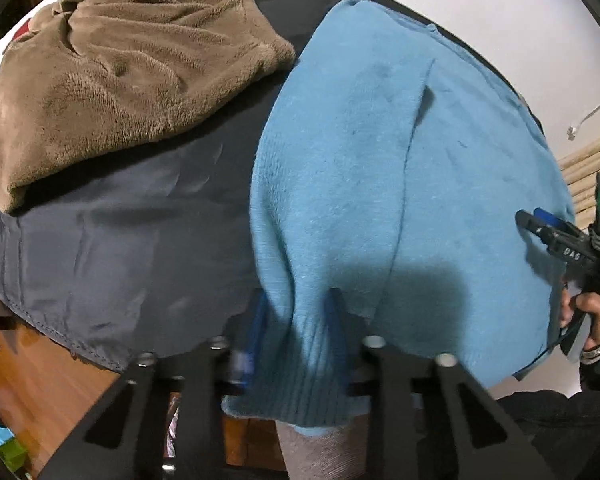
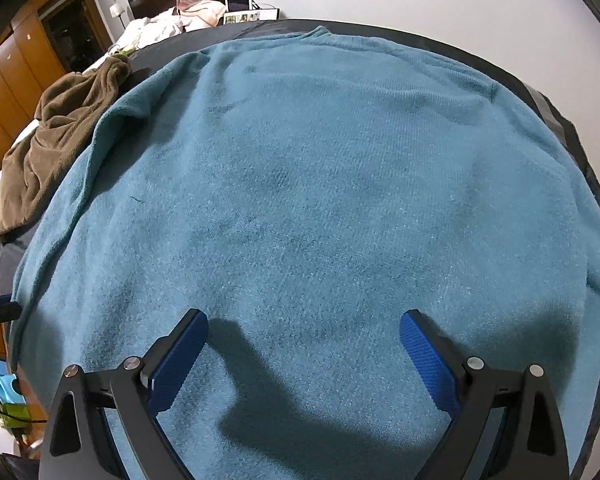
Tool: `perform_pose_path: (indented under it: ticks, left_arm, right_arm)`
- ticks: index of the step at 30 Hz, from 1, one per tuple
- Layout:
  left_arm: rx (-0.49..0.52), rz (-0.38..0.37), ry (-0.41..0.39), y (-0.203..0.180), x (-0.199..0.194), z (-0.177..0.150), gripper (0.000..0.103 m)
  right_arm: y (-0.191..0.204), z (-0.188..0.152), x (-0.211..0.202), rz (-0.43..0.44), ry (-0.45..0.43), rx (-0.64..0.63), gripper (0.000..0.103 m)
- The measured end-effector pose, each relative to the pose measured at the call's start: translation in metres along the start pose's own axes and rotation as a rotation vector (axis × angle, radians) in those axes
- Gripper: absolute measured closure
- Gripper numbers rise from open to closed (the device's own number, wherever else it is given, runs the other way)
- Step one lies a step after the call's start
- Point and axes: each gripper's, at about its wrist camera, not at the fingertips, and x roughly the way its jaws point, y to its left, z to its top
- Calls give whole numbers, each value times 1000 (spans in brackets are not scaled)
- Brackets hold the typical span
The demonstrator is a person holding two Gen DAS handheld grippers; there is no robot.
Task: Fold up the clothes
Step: 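Grasp the sweater sleeve cuff with the left gripper and lift it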
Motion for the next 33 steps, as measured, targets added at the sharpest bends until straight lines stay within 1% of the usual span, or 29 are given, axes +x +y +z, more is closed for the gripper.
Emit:
perform_pose_path:
  ticks: [1, 5, 7, 9, 12, 14, 17, 18, 24, 27, 30, 33]
  left_arm:
    - [-7, 3, -11, 1, -4, -1, 96]
    - [-48, 42, -77, 18, -26, 6, 97]
    - [-77, 36, -104, 28, -38, 10, 97]
    - [-89, 19, -113, 36, -46, 12, 97]
    - [-66, 28, -114, 36, -51, 13, 97]
    - [-67, 32, -115, 41, -51, 20, 97]
    - [-81, 46, -144, 41, -45, 44, 97]
    - [-81, 57, -166, 45, -50, 53, 97]
    - [-90, 136, -340, 81, -112, 106, 97]
    - [-82, 185, -413, 101, -143, 130, 97]
    - [-86, 212, -469, 126, -169, 147, 97]
    - [-85, 220, -498, 145, -176, 167, 97]
  right_arm:
    - [0, 0, 0, -3, -3, -4, 5]
    - [-3, -1, 1, -11, -16, -16, 5]
    - [-4, -2, 2, -14, -23, -20, 5]
    - [-2, -3, 2, -16, -33, -16, 5]
    - [3, -5, 3, -21, -46, -10, 5]
    - [11, -4, 5, -31, -46, -7, 5]
    - [13, -6, 2, -47, -40, -5, 5]
    - [12, -7, 2, -54, -39, -3, 5]
    - [12, -1, 4, -83, -30, 33, 4]
    - [13, 4, 7, -100, -27, 61, 1]
    - [14, 7, 9, -128, -29, 103, 1]
    - [15, 11, 11, -145, -26, 133, 1]
